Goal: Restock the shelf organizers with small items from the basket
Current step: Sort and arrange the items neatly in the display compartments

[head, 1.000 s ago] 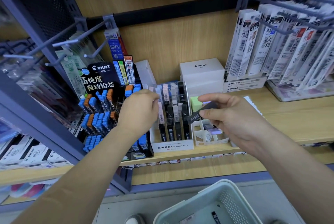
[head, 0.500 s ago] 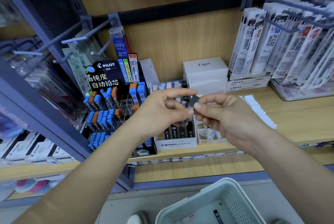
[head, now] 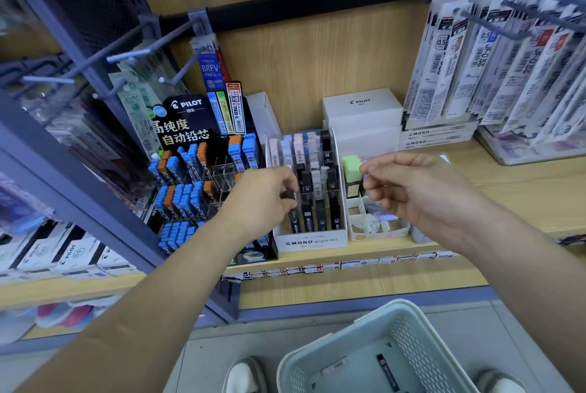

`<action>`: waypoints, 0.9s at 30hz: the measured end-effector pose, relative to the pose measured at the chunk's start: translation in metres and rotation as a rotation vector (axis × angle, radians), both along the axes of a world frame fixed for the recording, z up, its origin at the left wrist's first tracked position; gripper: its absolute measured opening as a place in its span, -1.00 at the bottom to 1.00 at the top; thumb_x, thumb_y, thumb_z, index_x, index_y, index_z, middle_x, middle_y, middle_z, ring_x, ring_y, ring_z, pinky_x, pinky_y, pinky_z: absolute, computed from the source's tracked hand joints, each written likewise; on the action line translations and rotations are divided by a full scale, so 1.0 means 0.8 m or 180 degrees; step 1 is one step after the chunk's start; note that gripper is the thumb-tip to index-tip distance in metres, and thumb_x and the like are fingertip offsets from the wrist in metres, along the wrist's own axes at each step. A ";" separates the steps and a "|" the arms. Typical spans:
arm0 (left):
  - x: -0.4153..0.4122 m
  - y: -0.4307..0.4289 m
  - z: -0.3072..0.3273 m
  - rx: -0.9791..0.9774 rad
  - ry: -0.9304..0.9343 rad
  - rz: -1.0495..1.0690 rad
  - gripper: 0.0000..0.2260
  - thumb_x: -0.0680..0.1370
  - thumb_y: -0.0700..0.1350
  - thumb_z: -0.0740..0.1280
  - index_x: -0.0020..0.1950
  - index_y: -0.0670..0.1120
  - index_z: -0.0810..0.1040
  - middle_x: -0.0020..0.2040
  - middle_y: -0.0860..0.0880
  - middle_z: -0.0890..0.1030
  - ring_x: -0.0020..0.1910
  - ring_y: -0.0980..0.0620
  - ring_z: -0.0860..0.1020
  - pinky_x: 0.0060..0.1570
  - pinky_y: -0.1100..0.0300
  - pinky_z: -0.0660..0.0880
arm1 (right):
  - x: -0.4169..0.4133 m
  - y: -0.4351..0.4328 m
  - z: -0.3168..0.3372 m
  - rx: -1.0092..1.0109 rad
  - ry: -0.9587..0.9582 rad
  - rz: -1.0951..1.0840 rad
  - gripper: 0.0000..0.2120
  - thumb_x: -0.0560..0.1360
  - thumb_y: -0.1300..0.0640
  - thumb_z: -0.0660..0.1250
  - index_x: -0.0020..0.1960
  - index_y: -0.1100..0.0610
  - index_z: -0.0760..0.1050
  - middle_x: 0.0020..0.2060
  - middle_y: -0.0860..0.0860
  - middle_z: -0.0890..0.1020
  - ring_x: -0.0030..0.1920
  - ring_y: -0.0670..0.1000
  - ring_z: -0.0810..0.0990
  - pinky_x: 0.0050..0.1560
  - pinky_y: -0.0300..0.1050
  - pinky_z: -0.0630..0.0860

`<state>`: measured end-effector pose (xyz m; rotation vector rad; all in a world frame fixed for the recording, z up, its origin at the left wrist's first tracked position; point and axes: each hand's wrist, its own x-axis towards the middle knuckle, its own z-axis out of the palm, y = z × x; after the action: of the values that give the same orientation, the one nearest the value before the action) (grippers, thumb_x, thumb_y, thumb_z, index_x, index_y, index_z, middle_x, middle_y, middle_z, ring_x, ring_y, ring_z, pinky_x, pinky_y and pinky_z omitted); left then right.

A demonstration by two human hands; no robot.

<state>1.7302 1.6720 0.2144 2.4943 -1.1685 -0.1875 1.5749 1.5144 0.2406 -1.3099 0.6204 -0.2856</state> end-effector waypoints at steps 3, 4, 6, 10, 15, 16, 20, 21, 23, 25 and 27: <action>0.003 -0.003 -0.008 0.0270 -0.0128 -0.0234 -0.90 0.51 -0.14 0.41 0.01 -0.06 0.63 -0.06 -0.02 0.64 -0.01 0.00 0.59 0.06 0.10 0.53 | -0.002 -0.002 -0.002 -0.0051 0.0053 0.0036 -0.87 0.56 0.30 0.29 -0.10 0.24 0.60 -0.33 0.09 0.59 -0.38 -0.04 0.52 -0.36 -0.26 0.46; 0.004 -0.004 -0.010 0.0372 -0.0177 -0.0290 -0.89 0.52 -0.14 0.39 0.04 -0.07 0.64 -0.04 -0.02 0.65 -0.01 -0.01 0.58 0.05 0.11 0.52 | -0.004 -0.003 -0.002 -0.0066 0.0075 0.0045 -0.88 0.56 0.30 0.28 -0.09 0.25 0.60 -0.33 0.09 0.58 -0.38 -0.04 0.51 -0.38 -0.27 0.45; 0.007 -0.007 -0.016 0.0513 -0.0264 -0.0403 -0.85 0.55 -0.13 0.36 0.08 -0.08 0.65 0.02 -0.04 0.65 0.01 -0.04 0.58 0.06 0.10 0.51 | -0.007 -0.007 -0.004 -0.0107 0.0119 0.0049 -0.88 0.56 0.30 0.29 -0.09 0.24 0.60 -0.34 0.08 0.57 -0.38 -0.03 0.51 -0.40 -0.28 0.46; 0.010 -0.013 -0.025 0.0698 -0.0481 -0.0541 -0.83 0.54 -0.14 0.37 0.11 -0.10 0.63 0.06 -0.08 0.55 0.06 -0.08 0.52 0.09 0.01 0.49 | -0.014 -0.018 -0.010 -0.0167 0.0228 0.0055 -0.86 0.56 0.29 0.28 -0.10 0.23 0.61 -0.35 0.07 0.54 -0.40 -0.04 0.49 -0.41 -0.28 0.45; 0.008 -0.014 -0.033 0.0810 -0.0754 -0.0564 -0.86 0.50 -0.17 0.40 0.04 -0.08 0.54 0.02 -0.04 0.51 0.01 -0.06 0.49 -0.09 0.13 0.42 | -0.025 -0.027 -0.019 -0.0290 0.0431 0.0102 -0.85 0.56 0.29 0.28 -0.13 0.21 0.61 -0.38 0.06 0.55 -0.42 -0.06 0.48 -0.40 -0.26 0.44; 0.007 -0.013 -0.035 0.0837 -0.0802 -0.0572 -0.86 0.49 -0.18 0.40 0.02 -0.07 0.52 0.01 -0.04 0.51 -0.01 -0.06 0.49 -0.13 0.14 0.38 | -0.028 -0.028 -0.020 -0.0302 0.0489 0.0160 -0.85 0.56 0.29 0.29 -0.13 0.21 0.61 -0.39 0.06 0.55 -0.42 -0.05 0.48 -0.39 -0.24 0.43; -0.001 -0.009 -0.031 0.0848 -0.0904 -0.0643 -0.85 0.49 -0.18 0.38 0.03 -0.07 0.49 0.01 -0.04 0.51 -0.02 -0.09 0.50 -0.15 0.11 0.40 | -0.047 -0.029 -0.030 -0.0460 0.0804 0.0518 -0.89 0.56 0.26 0.31 -0.08 0.22 0.60 -0.34 0.08 0.58 -0.38 -0.02 0.52 -0.34 -0.21 0.44; -0.004 -0.008 -0.026 0.0778 -0.0952 -0.0654 -0.87 0.50 -0.18 0.37 0.01 -0.06 0.48 -0.01 -0.05 0.51 -0.03 -0.09 0.51 -0.12 0.09 0.44 | -0.052 -0.030 -0.034 -0.0530 0.0894 0.0611 -0.89 0.56 0.24 0.31 -0.07 0.22 0.60 -0.33 0.07 0.59 -0.37 -0.02 0.53 -0.34 -0.22 0.45; -0.016 -0.003 -0.016 0.0608 -0.1084 -0.0710 -0.94 0.52 -0.17 0.32 -0.03 -0.06 0.48 -0.06 -0.03 0.51 -0.06 -0.08 0.50 -0.12 0.08 0.46 | -0.066 -0.029 -0.043 -0.0680 0.1077 0.0756 -0.88 0.56 0.21 0.31 -0.05 0.22 0.60 -0.33 0.06 0.61 -0.35 -0.02 0.55 -0.32 -0.22 0.46; -0.035 0.004 -0.007 0.0457 -0.1125 -0.0836 -0.97 0.53 -0.17 0.30 -0.06 -0.06 0.50 -0.11 -0.01 0.53 -0.10 -0.05 0.50 -0.16 0.10 0.44 | -0.081 -0.028 -0.058 -0.0805 0.1286 0.0832 -0.88 0.57 0.19 0.31 -0.07 0.20 0.60 -0.32 0.06 0.63 -0.35 -0.02 0.56 -0.30 -0.21 0.47; -0.062 0.012 -0.002 0.0317 -0.1041 -0.1016 -0.97 0.52 -0.17 0.29 -0.07 -0.05 0.51 -0.15 0.01 0.55 -0.13 -0.04 0.50 -0.17 0.09 0.45 | -0.098 -0.026 -0.077 -0.0994 0.1524 0.0912 -0.88 0.58 0.20 0.30 -0.07 0.20 0.59 -0.30 0.07 0.64 -0.37 -0.03 0.56 -0.31 -0.23 0.47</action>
<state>1.6802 1.6819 0.2127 2.4708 -1.7287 0.0859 1.4962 1.4936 0.1793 -1.7679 0.7968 0.1828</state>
